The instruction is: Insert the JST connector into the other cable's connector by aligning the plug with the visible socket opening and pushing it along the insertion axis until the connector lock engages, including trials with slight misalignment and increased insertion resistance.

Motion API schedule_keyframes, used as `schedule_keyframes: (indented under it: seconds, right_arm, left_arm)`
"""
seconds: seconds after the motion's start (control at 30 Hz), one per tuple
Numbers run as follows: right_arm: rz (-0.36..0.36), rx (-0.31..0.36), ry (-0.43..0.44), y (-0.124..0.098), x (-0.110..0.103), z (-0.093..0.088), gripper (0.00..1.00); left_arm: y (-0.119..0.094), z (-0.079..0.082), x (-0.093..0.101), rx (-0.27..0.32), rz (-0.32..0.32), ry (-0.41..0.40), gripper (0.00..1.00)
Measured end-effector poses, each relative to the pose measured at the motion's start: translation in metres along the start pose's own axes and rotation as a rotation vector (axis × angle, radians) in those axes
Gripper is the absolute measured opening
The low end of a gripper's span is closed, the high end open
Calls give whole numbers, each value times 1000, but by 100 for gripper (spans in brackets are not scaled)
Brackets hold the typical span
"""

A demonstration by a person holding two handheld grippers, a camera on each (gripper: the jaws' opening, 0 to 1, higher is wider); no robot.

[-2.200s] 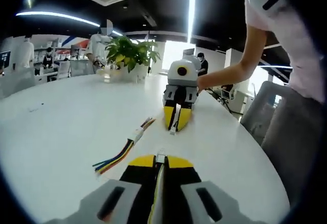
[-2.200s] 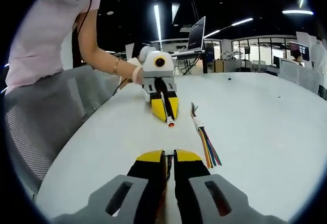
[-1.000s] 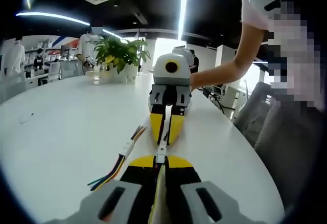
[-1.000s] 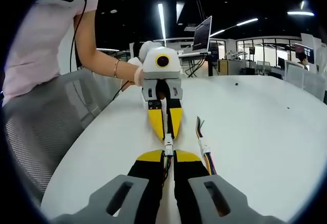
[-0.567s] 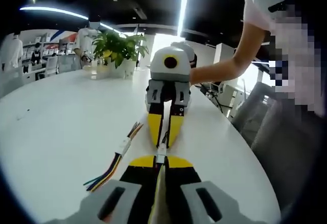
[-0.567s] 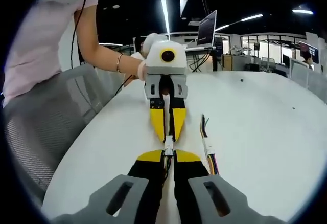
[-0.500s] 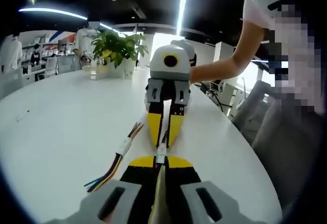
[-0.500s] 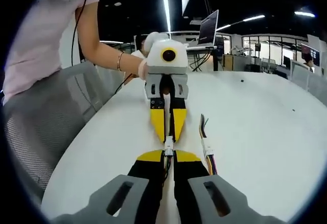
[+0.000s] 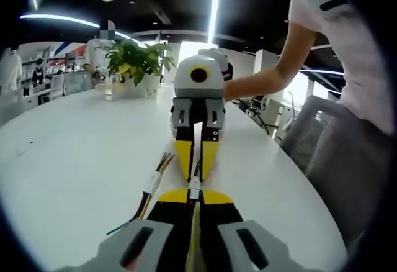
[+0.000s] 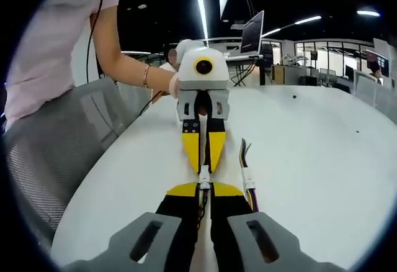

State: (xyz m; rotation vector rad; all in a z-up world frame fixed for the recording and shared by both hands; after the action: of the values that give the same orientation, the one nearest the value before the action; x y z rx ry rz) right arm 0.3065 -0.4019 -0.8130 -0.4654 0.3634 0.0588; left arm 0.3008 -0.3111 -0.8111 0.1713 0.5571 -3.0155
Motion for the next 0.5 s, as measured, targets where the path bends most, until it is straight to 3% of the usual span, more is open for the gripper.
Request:
schedule_keyframes:
  seconds: [0.33, 0.5]
  right_arm:
    - [-16, 41, 38, -2, 8, 4, 2]
    - [-22, 28, 29, 2, 8, 0, 2]
  left_arm:
    - [-1, 4, -5, 6, 4, 20, 0]
    - [3, 3, -3, -7, -7, 34, 0]
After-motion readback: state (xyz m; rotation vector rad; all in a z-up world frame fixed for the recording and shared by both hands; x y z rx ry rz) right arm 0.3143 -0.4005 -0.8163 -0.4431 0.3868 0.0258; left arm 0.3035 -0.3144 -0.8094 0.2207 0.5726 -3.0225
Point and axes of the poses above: the point that each gripper's makers call its tool centre point, and the gripper's own axes: y roughly forward along the fingers, x roughly to its right, z roughly out of its top, the point moved 5 cm from there along -y, roughly backward along the fingers, and after that the axes turned 15 degrees about y, right-handed, at the moved point
